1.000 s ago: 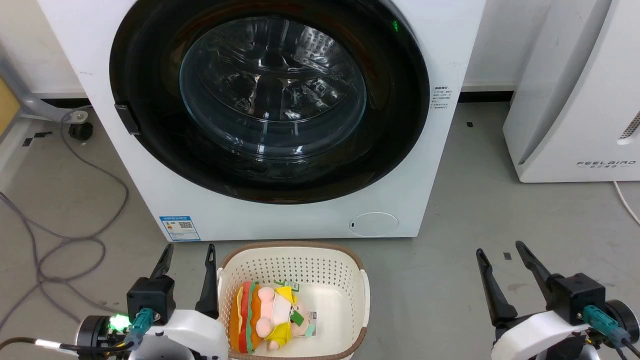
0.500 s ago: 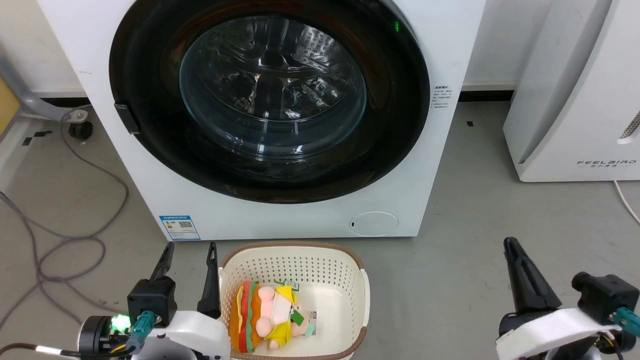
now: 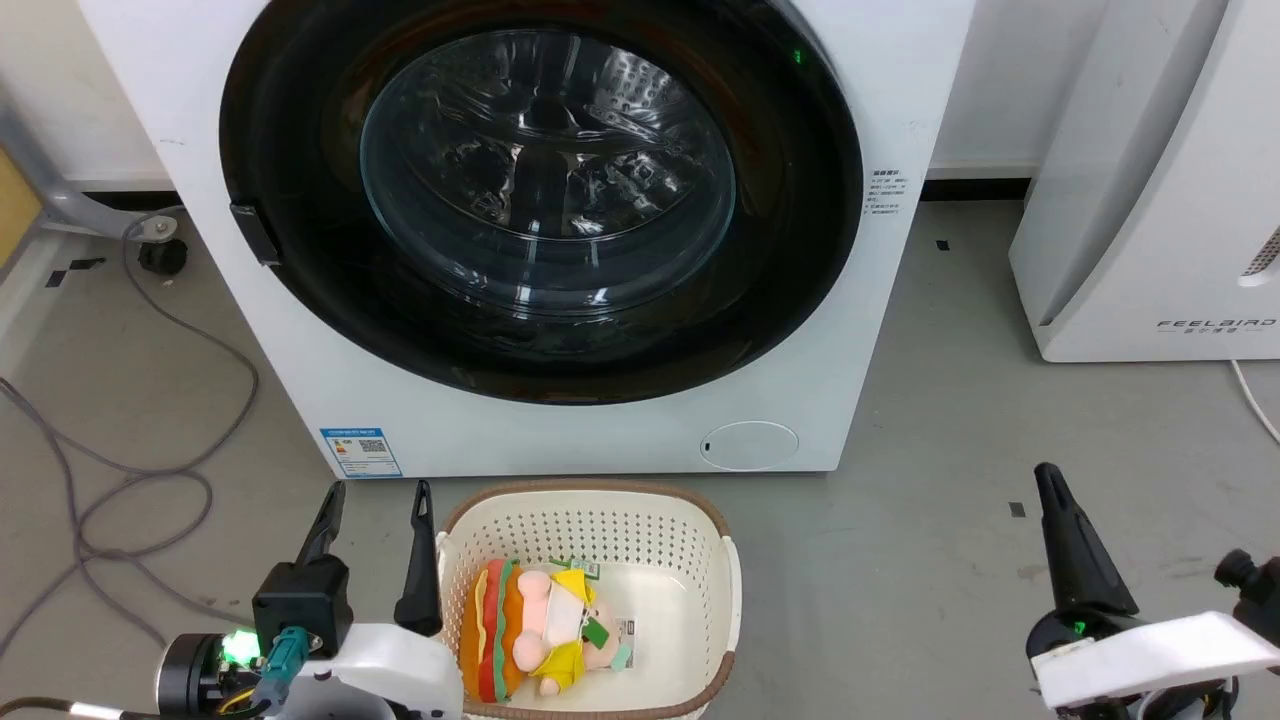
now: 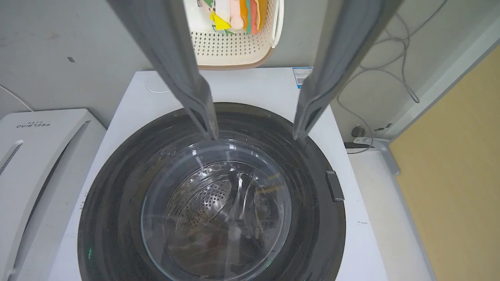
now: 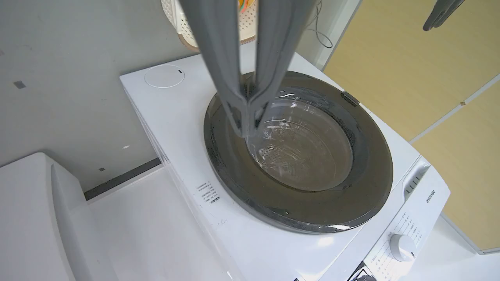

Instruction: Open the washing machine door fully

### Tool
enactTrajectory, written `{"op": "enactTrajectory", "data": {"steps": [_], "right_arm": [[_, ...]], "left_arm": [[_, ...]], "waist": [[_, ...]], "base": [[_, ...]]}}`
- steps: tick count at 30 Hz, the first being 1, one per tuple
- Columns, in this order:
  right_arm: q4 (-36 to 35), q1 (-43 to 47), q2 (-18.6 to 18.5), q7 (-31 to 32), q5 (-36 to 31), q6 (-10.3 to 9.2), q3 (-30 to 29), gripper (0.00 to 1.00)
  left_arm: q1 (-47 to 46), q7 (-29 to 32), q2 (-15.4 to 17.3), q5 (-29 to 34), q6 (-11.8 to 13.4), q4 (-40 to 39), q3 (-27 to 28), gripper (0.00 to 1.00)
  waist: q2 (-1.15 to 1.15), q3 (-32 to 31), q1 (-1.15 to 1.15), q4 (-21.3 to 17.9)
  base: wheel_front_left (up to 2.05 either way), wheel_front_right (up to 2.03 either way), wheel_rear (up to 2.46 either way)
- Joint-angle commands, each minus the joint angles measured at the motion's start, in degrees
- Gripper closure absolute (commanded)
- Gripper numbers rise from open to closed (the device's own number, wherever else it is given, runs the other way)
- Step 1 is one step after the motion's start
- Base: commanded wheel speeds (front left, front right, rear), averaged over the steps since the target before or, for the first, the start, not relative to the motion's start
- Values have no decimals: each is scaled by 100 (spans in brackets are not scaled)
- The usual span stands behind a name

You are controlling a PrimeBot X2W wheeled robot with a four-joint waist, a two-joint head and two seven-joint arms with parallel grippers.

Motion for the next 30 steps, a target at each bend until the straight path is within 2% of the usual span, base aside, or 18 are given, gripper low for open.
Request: {"op": "enactTrajectory", "data": {"steps": [1,14,30], "right_arm": [[45,1,3,40,364,2,-41,100],[568,-525,4,183,1384,3,-409,100],[1147,-1845,-44,511,2327,3,-1219,100]], "left_arm": [[-45,-68,3,-29,45,28,-25,0],[-132,-223,4,-64,151,15,-85,0],[-455,-403,4,-34,247,-80,-125,0]], "waist": [[0,4,0,6],[0,174,0,96],[0,765,0,283]], "base": [[0,0,0],[0,0,0],[0,0,0]]}}
